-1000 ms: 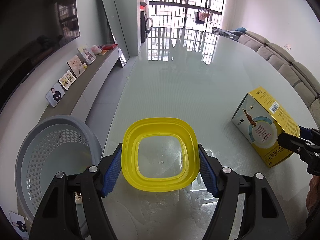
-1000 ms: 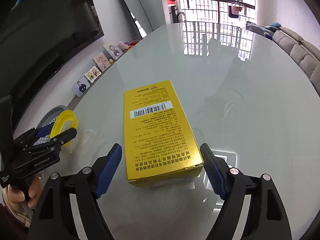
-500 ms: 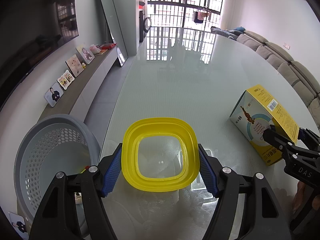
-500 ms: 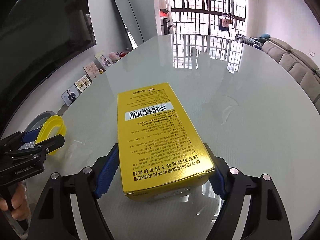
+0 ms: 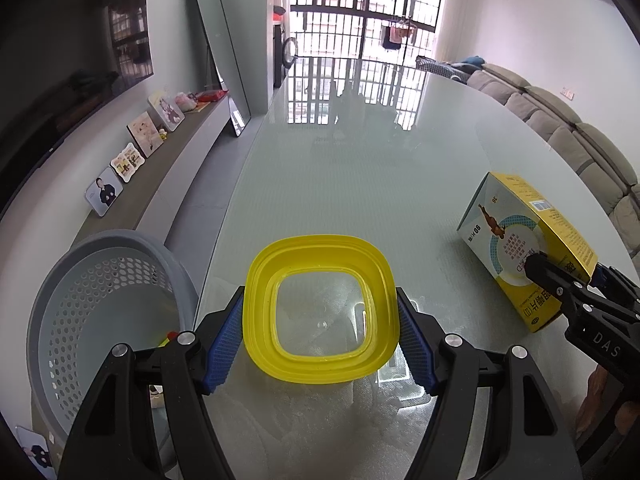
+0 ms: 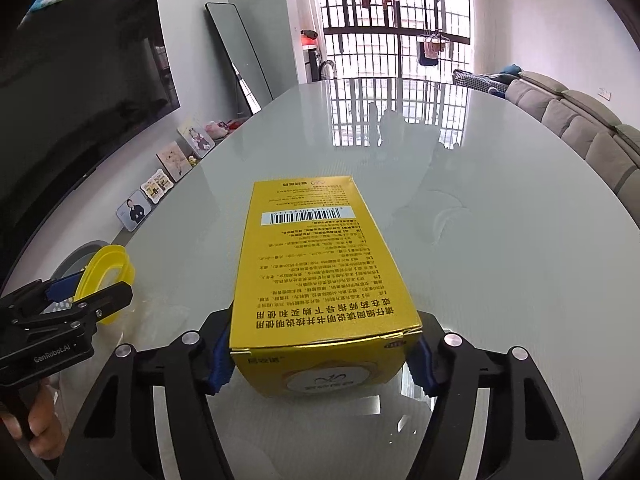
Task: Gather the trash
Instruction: 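Reach the right tool to the yellow box and close on it while the left tool holds the lid, then carry the yellow box and lid over the grey basket and open both tools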
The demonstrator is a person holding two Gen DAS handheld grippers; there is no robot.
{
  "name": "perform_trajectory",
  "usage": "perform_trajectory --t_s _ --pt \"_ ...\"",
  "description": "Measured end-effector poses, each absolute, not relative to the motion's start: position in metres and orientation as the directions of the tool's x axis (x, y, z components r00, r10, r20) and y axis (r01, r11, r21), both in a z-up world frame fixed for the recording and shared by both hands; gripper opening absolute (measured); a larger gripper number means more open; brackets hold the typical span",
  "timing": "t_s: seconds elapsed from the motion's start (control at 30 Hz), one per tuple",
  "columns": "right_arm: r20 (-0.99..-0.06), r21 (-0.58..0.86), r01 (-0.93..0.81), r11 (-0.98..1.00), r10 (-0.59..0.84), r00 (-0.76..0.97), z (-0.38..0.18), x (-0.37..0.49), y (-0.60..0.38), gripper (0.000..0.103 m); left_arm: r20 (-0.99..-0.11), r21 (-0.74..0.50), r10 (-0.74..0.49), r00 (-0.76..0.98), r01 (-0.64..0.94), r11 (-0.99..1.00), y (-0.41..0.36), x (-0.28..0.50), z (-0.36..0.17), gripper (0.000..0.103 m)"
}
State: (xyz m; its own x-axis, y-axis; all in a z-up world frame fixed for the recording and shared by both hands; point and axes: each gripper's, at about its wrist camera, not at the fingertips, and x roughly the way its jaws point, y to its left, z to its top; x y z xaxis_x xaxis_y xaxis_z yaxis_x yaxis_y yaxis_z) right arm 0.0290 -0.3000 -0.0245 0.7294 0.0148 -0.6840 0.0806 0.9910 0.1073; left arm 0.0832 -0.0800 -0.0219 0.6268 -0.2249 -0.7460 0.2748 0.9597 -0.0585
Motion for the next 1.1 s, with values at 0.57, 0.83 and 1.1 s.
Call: perform_trajectory --t_s 0.57,0.83,1.1 --pt "-0.625 0.156 0.124 0.98 0.001 0.78 -0.003 -0.027 -0.275 0.062 -0.711 -0.048 -0.242 0.66 0.298 0.953 -0.061 0.053 0.0 0.068" --pt "-0.602 0.15 0.067 0.986 0.037 0.798 0.01 -0.035 -0.245 0.062 -0.694 -0.05 -0.222 0.685 0.262 0.964 -0.032 0.04 0.009 0.068" --pt "-0.583 0.172 -0.042 0.984 0.136 0.801 0.015 -0.022 -0.199 0.062 -0.694 -0.022 -0.145 0.705 0.18 0.983 0.015 0.033 0.01 0.068"
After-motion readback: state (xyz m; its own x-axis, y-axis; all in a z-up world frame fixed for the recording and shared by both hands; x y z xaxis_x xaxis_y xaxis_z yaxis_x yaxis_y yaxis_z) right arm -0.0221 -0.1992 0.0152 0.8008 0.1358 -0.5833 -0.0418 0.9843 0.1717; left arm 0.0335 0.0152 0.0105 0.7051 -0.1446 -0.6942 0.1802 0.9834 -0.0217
